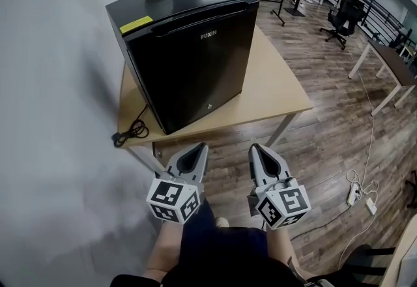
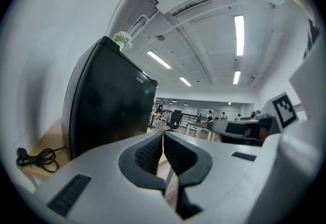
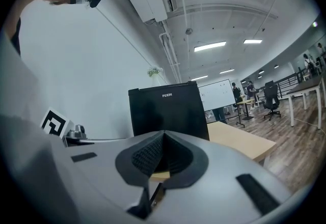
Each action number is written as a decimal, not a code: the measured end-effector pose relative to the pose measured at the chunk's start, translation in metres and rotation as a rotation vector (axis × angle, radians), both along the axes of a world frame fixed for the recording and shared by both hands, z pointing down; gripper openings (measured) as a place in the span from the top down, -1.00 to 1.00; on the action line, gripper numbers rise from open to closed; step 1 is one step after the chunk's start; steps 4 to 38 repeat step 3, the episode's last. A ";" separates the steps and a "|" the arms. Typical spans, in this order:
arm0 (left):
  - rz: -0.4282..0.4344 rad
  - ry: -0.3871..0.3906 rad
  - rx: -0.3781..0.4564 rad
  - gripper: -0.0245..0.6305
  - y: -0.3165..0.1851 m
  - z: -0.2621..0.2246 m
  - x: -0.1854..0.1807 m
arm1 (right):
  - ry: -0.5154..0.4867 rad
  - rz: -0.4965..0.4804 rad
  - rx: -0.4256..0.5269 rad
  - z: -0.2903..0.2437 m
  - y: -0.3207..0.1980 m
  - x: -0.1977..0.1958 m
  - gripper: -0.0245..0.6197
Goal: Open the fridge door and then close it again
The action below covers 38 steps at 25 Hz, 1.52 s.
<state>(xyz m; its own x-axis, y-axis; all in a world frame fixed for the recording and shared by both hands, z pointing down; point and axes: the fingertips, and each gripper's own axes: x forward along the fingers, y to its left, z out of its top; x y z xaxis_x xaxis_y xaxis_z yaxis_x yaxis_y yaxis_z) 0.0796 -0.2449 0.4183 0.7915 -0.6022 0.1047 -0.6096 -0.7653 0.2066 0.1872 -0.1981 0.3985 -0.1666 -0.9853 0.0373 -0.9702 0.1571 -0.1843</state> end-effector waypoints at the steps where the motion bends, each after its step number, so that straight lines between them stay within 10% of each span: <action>1: 0.002 0.002 -0.001 0.91 0.000 0.000 0.000 | 0.001 -0.002 -0.002 0.000 0.000 -0.001 0.96; 38: 0.005 0.005 -0.003 0.91 -0.001 0.001 0.001 | 0.001 -0.006 -0.007 0.001 -0.001 -0.004 0.96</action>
